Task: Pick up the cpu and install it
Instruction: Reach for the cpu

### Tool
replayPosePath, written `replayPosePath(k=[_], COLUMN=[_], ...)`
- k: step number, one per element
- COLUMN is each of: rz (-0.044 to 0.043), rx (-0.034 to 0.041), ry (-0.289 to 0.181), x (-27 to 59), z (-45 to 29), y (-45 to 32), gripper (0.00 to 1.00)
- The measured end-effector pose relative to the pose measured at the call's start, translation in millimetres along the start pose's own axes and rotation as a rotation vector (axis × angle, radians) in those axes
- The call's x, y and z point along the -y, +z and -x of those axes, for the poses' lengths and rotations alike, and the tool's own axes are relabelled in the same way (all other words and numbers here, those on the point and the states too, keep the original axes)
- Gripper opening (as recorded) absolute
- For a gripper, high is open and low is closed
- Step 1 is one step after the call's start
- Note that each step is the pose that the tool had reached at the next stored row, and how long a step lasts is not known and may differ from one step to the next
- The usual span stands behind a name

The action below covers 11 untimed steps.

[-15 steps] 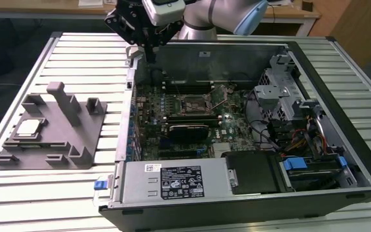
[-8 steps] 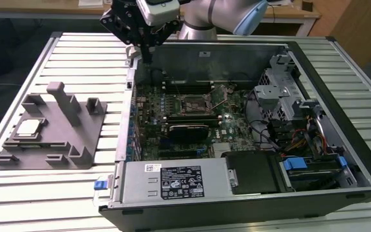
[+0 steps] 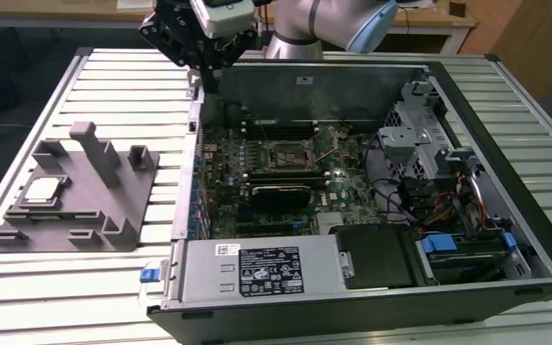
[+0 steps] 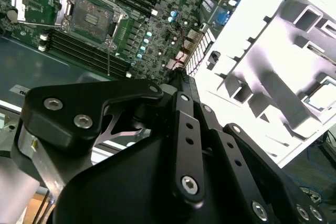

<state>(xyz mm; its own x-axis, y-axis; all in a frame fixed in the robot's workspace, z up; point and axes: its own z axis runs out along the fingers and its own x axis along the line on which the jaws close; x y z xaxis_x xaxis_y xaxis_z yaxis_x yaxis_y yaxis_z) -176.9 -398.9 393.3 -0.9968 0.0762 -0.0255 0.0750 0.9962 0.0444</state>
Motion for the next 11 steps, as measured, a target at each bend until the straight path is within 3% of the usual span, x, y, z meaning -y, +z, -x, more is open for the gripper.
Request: replayPosePath(k=[11], rz=[0.0001], rx=[0.0005], ry=[0.000], x=[1.2], z=[-15.5], y=[-0.4], gripper=[0.11])
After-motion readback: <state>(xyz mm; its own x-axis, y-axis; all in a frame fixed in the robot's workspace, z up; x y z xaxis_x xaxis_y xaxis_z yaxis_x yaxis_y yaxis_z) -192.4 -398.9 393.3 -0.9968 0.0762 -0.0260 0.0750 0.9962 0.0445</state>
